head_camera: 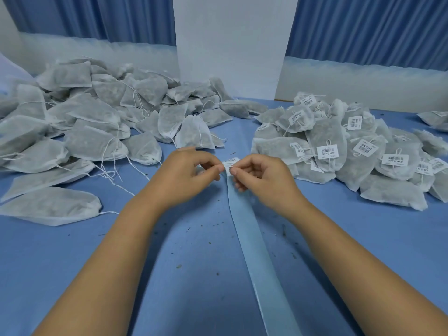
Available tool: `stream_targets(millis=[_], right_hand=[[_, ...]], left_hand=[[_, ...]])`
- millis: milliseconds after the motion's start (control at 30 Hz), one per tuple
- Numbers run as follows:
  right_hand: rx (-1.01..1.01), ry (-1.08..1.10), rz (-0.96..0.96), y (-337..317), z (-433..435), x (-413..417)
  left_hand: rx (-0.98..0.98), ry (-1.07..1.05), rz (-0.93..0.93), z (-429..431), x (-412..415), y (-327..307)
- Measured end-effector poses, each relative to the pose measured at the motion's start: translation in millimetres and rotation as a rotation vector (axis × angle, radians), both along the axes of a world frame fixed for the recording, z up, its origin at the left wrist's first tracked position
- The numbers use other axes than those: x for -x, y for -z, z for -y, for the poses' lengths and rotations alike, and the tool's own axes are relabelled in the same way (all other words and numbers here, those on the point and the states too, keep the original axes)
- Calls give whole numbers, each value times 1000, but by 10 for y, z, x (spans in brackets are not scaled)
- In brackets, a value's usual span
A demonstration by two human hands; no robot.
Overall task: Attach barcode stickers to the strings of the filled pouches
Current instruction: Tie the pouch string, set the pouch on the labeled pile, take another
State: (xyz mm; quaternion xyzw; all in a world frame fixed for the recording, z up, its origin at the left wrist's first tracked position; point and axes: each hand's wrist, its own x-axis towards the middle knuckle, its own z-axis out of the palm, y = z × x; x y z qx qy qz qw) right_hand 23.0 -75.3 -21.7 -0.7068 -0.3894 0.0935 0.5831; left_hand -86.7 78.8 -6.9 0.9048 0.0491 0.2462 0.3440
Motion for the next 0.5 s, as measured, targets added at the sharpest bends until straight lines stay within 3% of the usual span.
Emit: stream_targets(millis=[100, 300, 400, 500], right_hand=[[-80, 29, 48, -23, 4, -28], [-201, 34, -58, -14, 37, -37], [-107, -2, 65, 50, -8, 51], [-23, 1, 325, 95, -28, 112]], left_hand=[[329, 131, -162, 43, 26, -53], [672, 287, -28, 97, 16, -86], [813, 246, 46, 66, -28, -47], [799, 196, 91, 14, -17, -56]])
